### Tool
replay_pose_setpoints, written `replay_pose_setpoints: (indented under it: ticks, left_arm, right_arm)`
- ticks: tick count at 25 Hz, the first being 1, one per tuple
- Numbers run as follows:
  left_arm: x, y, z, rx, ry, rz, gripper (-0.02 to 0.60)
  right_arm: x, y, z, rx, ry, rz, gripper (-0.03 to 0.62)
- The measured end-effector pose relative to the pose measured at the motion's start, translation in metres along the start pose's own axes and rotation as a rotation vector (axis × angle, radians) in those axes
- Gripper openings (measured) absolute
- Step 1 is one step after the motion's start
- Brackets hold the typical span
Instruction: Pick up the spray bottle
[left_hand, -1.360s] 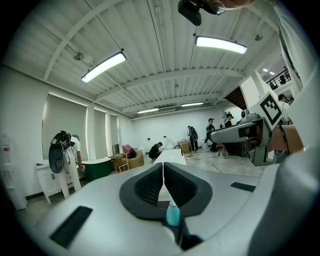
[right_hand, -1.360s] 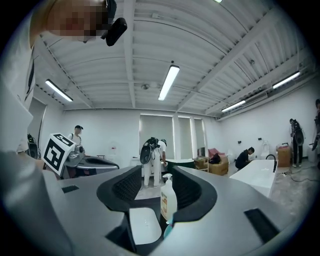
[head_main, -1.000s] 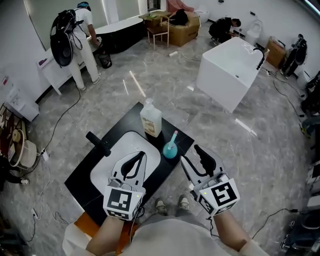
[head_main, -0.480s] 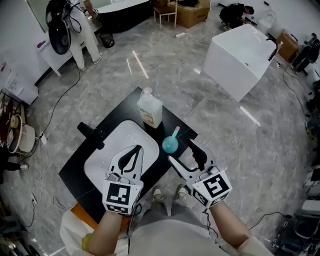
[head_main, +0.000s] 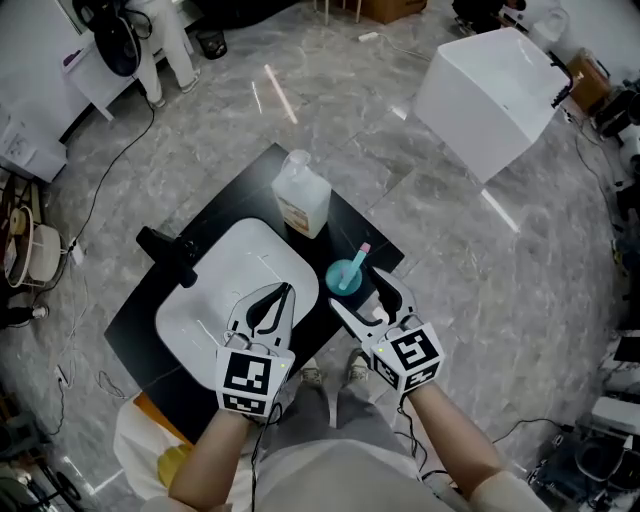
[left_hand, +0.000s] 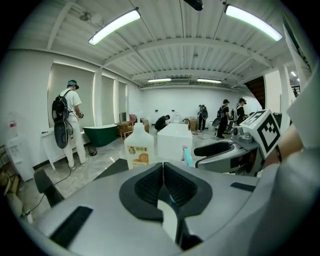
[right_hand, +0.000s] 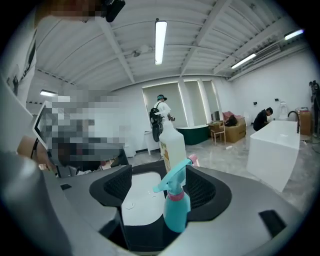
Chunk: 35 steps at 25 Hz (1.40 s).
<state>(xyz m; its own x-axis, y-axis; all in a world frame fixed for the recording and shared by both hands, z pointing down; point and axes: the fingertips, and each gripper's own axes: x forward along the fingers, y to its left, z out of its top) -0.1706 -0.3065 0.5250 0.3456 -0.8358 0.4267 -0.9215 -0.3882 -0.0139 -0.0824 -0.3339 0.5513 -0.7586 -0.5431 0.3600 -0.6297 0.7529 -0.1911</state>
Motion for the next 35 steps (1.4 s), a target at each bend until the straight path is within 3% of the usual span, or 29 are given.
replay_pose_setpoints:
  ticks: [5, 9, 16, 19, 21, 28, 35]
  left_arm:
    - [0.018, -0.003, -0.031, -0.051, 0.057, -0.020, 0.026]
    - [0.031, -0.001, -0.044, -0.040, 0.092, -0.016, 0.026]
    - [0.032, 0.005, -0.052, -0.046, 0.116, -0.008, 0.025]
    - [0.028, 0.011, -0.056, -0.094, 0.122, 0.029, 0.025]
    - [0.026, 0.010, -0.057, -0.107, 0.122, 0.036, 0.025]
    - [0.016, -0.007, -0.039, -0.065, 0.095, 0.012, 0.025]
    - [-0.008, -0.004, 0.019, -0.034, -0.023, 0.057, 0.025]
  right_arm:
    - [0.022, -0.011, -0.036, 0.011, 0.046, -0.004, 0.345]
    - [0.037, -0.021, -0.061, 0.024, 0.090, -0.052, 0.345]
    - [0.052, -0.034, -0.059, 0.015, 0.053, -0.094, 0.342]
    - [0.055, -0.036, -0.056, -0.024, 0.060, -0.115, 0.252]
    - [0.052, -0.041, -0.052, -0.033, 0.049, -0.142, 0.212]
    - [0.026, -0.047, -0.024, -0.002, 0.015, -0.146, 0.178]
    - [-0.014, -0.026, 0.050, -0.050, -0.068, -0.111, 0.172]
